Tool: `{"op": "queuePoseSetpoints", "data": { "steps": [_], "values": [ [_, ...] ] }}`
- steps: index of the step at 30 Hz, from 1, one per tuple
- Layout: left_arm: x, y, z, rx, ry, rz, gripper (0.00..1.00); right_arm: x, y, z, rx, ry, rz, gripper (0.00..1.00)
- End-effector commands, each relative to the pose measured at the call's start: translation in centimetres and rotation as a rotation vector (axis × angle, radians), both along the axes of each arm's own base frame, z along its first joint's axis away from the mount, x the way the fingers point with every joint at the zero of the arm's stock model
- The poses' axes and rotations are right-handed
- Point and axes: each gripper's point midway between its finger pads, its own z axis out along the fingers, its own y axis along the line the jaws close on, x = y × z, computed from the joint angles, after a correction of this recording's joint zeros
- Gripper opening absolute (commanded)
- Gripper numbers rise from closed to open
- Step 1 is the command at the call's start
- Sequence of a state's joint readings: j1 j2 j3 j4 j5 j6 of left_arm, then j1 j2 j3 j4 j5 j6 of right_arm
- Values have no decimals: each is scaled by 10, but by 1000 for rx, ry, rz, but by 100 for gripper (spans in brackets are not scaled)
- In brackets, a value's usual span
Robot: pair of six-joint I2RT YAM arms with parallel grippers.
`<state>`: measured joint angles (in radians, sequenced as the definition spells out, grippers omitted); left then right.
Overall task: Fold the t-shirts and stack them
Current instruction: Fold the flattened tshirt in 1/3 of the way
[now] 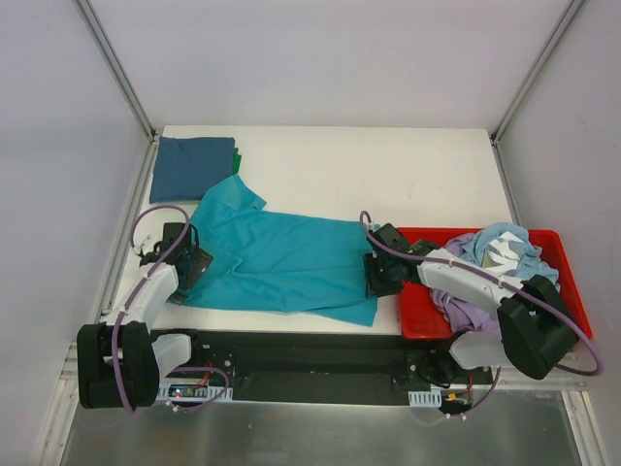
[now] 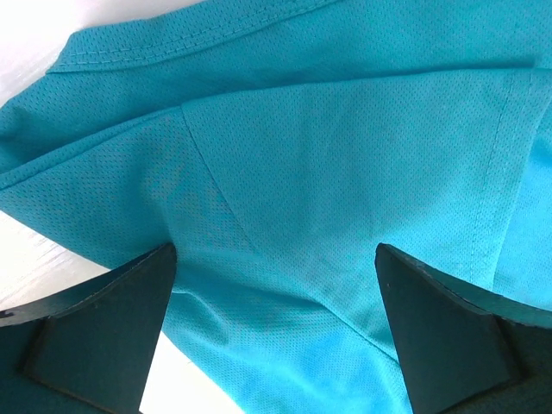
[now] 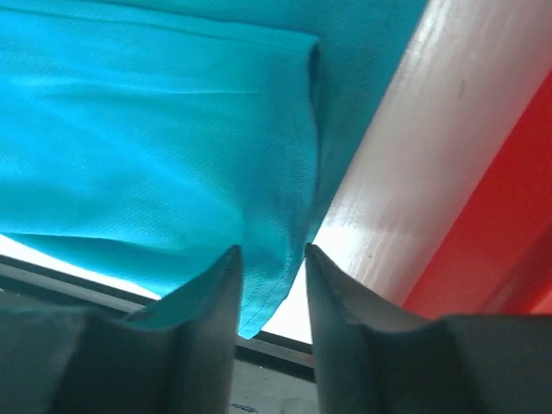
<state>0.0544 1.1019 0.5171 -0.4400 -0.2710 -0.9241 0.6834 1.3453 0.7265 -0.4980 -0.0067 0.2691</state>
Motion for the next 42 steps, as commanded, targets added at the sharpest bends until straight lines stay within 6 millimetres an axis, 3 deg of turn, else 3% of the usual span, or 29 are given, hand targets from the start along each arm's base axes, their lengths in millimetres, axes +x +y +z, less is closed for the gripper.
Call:
{"op": "queuePoseSetpoints", "data": {
  "steps": [1, 6, 10, 15, 19, 23, 28, 32, 36, 42],
  "values": [
    [-11, 1, 5, -3, 27, -6, 99, 1, 23, 29, 76, -51, 190, 43],
    [-2, -5, 17, -27, -19, -41, 99, -5, 57, 56, 207, -109, 357, 72],
    [-4, -6, 17, -28, -23, -41, 99, 1, 72, 57, 253, -146, 379, 78],
    [-13, -9, 6, -47, 11, -41, 99, -2, 86, 31, 254, -74, 391, 78],
    [-28, -3, -2, -20, 59, -16, 99, -4, 76, 6, 153, -46, 360, 79],
    [-54, 4, -5, 9, 135, 46, 99, -29, 60, -14, 101, 34, 354, 79],
    [-79, -3, -8, -36, 147, 131, 99, -59, 54, -19, 118, 77, 379, 80],
    [-87, -1, 3, -35, 91, 201, 99, -61, 46, -13, 96, 55, 384, 80],
    [-67, 0, 31, -36, -63, 178, 99, -40, 46, 9, 70, -58, 362, 83],
    [5, -14, 111, -55, -331, -54, 99, 17, 56, 69, 76, -316, 269, 96]
  ]
}}
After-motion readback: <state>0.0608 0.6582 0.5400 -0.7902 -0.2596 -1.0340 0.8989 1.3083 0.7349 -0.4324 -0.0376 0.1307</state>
